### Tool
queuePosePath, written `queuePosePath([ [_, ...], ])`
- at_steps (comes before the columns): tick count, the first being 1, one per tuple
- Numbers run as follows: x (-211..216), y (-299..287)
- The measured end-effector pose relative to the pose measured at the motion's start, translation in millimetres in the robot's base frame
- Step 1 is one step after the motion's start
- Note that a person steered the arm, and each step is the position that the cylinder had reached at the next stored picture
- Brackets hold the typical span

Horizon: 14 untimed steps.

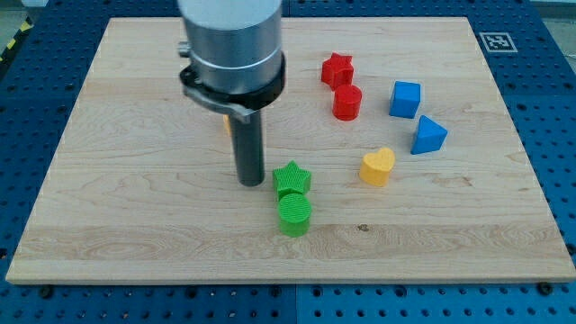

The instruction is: Slide the yellow hexagon to the bottom left corner

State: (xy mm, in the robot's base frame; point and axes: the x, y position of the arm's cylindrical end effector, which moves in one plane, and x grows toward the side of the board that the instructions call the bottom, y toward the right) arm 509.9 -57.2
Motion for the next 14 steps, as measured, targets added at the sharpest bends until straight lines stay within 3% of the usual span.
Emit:
queuePosePath([
  [2,-4,-29],
  [3,-28,-24],
  [7,-60,52],
  [8,-61,50],
  [11,-121,-3],
  [14,-120,-30],
])
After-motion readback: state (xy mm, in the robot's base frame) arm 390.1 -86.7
